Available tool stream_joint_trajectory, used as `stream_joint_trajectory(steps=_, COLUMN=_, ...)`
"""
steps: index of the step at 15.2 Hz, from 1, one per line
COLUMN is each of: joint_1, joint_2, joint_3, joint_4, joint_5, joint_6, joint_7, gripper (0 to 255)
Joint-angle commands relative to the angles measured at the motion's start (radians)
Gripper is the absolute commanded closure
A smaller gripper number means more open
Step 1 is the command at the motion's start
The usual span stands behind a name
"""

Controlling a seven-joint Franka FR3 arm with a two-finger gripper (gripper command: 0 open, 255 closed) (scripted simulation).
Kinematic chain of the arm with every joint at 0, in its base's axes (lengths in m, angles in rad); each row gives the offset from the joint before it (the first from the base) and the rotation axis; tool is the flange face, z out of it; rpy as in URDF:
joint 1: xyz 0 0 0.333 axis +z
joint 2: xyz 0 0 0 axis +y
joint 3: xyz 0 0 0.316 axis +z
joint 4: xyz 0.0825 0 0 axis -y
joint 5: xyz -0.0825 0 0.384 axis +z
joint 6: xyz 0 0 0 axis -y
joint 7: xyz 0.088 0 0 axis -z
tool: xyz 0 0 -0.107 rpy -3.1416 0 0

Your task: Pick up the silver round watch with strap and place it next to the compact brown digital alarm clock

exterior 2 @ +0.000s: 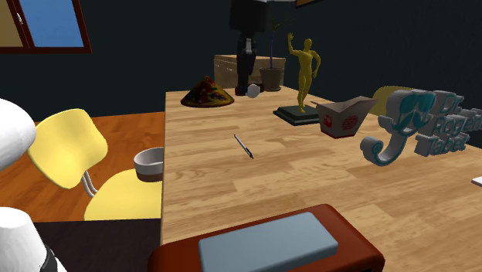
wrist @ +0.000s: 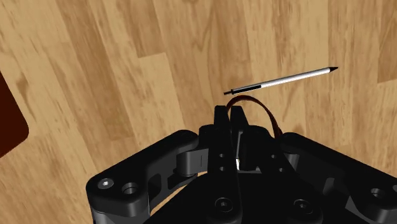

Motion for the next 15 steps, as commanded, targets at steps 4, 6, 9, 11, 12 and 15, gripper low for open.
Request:
stream_joint_trajectory(steps=4, joint_1=-0.002, joint_2=-0.185, joint_3=-0.072, joint_4=-0.160, joint_5=0.020, joint_6=-0.037, joint_7=-0.090, gripper=255)
stream_joint_trajectory(steps=6, joint_1=-0.004, joint_2=-0.259, joint_3=-0.103, joint_4=-0.218, joint_5=0.018, joint_6=-0.059, joint_7=-0.123, gripper=255)
stream_joint_trajectory(steps=9, joint_1=-0.008, joint_2=-0.368, joint_3=-0.151, joint_4=-0.296, joint_5=0.005, joint_6=-0.099, joint_7=-0.170, gripper=255)
stream_joint_trajectory(steps=11, joint_1=-0.013, joint_2=-0.440, joint_3=-0.185, joint_4=-0.343, joint_5=-0.011, joint_6=-0.130, joint_7=-0.200, gripper=255)
stream_joint_trajectory(steps=12, joint_1=-0.017, joint_2=-0.475, joint_3=-0.202, joint_4=-0.365, joint_5=-0.020, joint_6=-0.146, joint_7=-0.215, gripper=255)
stream_joint_trajectory(steps=15, joint_1=-0.032, joint_2=-0.580, joint_3=-0.256, joint_4=-0.424, joint_5=-0.057, joint_6=-0.201, joint_7=-0.261, gripper=255)
